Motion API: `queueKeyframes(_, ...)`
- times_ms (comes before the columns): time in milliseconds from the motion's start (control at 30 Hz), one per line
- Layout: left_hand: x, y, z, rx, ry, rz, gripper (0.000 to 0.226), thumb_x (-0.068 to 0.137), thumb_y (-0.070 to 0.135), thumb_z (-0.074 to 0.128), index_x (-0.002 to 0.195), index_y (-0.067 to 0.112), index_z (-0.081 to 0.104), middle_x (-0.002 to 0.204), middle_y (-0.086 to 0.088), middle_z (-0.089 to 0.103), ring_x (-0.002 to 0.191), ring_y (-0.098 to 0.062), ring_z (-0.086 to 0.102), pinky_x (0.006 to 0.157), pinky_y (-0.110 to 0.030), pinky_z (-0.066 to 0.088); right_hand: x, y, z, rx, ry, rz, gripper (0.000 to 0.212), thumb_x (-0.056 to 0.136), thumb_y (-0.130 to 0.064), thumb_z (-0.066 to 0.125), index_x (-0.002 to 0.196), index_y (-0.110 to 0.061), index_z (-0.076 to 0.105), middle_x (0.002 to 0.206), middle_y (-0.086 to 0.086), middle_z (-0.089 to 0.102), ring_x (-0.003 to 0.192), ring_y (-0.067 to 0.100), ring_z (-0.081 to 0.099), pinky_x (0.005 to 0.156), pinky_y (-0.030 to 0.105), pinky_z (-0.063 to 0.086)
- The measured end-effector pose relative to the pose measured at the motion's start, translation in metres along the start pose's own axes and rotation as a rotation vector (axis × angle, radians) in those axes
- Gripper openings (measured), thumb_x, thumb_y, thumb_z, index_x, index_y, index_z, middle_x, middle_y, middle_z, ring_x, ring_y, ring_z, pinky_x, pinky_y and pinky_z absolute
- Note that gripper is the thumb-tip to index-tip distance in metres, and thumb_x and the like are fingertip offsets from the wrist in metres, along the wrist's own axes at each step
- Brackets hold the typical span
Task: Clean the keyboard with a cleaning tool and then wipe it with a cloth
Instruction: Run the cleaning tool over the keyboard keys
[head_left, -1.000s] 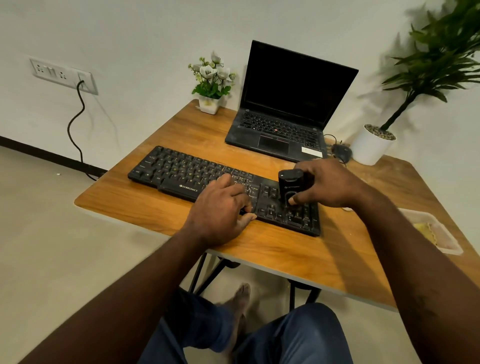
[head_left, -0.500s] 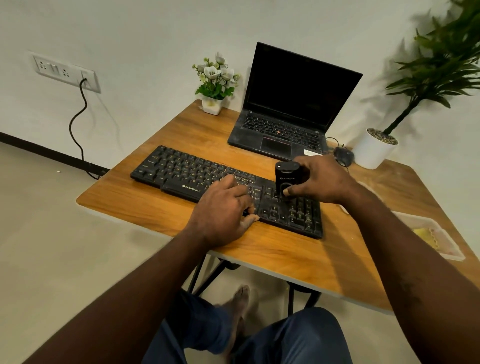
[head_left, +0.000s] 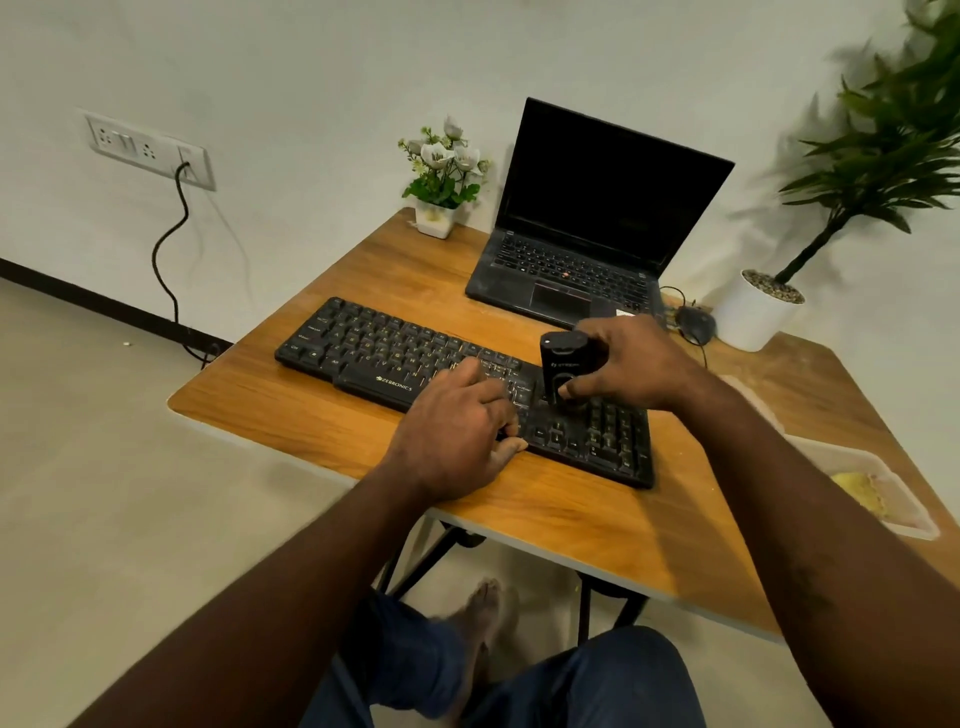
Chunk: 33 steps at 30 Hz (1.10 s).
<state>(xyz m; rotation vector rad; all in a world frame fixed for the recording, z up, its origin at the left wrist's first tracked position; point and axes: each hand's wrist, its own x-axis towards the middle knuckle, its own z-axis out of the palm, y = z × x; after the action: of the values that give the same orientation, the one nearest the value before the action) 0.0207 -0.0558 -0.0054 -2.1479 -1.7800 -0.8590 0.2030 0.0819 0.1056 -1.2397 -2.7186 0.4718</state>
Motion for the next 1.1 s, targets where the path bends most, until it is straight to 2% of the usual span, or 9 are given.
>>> queueKeyframes(100,0.000,-0.001,0.000,-0.001,0.002,0.005,0.029,0.088,0.054,0.067,0.097,0.028,0.076,0.098,0.012,0.065,0.101,-0.014,0.045,0.081,-0.034,0.045,-0.005,-0.002,-0.002,0.024,-0.014,-0.022,0.038,0.076,-0.028,0.090,0.101,-0.037,0.064,0.097,-0.018,0.066,0.093,0.000,0.061,0.072,0.022,0.046)
queueKeyframes(200,-0.001,0.000,0.002,-0.003,0.011,0.010,0.029,0.088,0.053,0.069,0.098,0.027,0.076,0.097,0.012,0.064,0.100,-0.013,0.045,0.081,-0.033,0.044,-0.009,-0.004,0.004,0.013,0.093,-0.008,0.035,0.076,-0.028,0.089,0.099,-0.036,0.064,0.095,-0.017,0.066,0.093,0.005,0.063,0.073,0.026,0.049)
queueKeyframes(333,-0.001,0.000,0.002,0.019,0.032,0.037,0.031,0.087,0.052,0.069,0.099,0.024,0.077,0.097,0.010,0.065,0.099,-0.015,0.046,0.079,-0.034,0.045,-0.026,-0.010,0.002,0.090,-0.053,-0.063,0.034,0.074,-0.027,0.091,0.098,-0.036,0.068,0.095,-0.012,0.072,0.090,0.003,0.068,0.077,0.029,0.055)
queueKeyframes(433,-0.001,0.001,0.003,0.038,0.034,0.054,0.030,0.088,0.051,0.071,0.098,0.023,0.077,0.095,0.009,0.065,0.099,-0.015,0.045,0.078,-0.034,0.044,-0.042,-0.008,-0.005,0.227,0.136,-0.032,0.038,0.077,-0.027,0.089,0.105,-0.037,0.066,0.099,-0.014,0.071,0.091,0.000,0.067,0.072,0.022,0.051)
queueKeyframes(567,0.000,0.011,0.005,0.088,0.021,0.098,0.032,0.091,0.049,0.066,0.104,0.022,0.076,0.099,0.007,0.065,0.101,-0.016,0.045,0.079,-0.035,0.042,-0.053,-0.002,0.004,0.373,0.353,0.078,0.043,0.077,-0.027,0.088,0.113,-0.032,0.065,0.103,-0.011,0.070,0.094,0.003,0.065,0.076,0.028,0.054)
queueKeyframes(700,0.002,0.033,0.009,0.109,-0.036,0.148,0.035,0.094,0.050,0.058,0.112,0.024,0.074,0.106,0.006,0.064,0.105,-0.017,0.042,0.081,-0.036,0.039,-0.056,-0.004,0.016,0.456,0.446,0.149,0.036,0.079,-0.030,0.087,0.105,-0.031,0.062,0.096,-0.012,0.069,0.088,0.004,0.065,0.067,0.026,0.049)
queueKeyframes(800,-0.004,0.028,0.001,0.090,-0.114,0.195,0.038,0.095,0.053,0.057,0.122,0.030,0.070,0.118,0.007,0.062,0.117,-0.018,0.041,0.093,-0.041,0.039,-0.053,-0.003,0.021,0.474,0.445,0.174,0.037,0.080,-0.028,0.087,0.110,-0.026,0.065,0.096,-0.013,0.069,0.086,0.003,0.065,0.064,0.022,0.046)
queueKeyframes(967,-0.018,-0.052,-0.043,-0.011,0.089,-0.321,0.044,0.092,0.063,0.059,0.122,0.032,0.067,0.123,0.005,0.062,0.121,-0.018,0.042,0.100,-0.045,0.040,-0.044,0.001,0.026,0.423,0.386,0.194,0.040,0.080,-0.023,0.087,0.111,-0.025,0.062,0.094,-0.015,0.065,0.087,0.000,0.062,0.064,0.021,0.046)
queueKeyframes(1100,-0.025,-0.102,-0.062,0.169,-0.143,-0.428,0.096,0.080,0.094,0.036,0.149,0.027,0.047,0.151,0.001,0.044,0.137,-0.025,0.033,0.111,-0.050,0.035,-0.027,-0.012,0.041,0.387,0.361,0.195,0.042,0.080,-0.024,0.088,0.113,-0.026,0.063,0.098,-0.012,0.067,0.089,0.005,0.065,0.064,0.023,0.049)
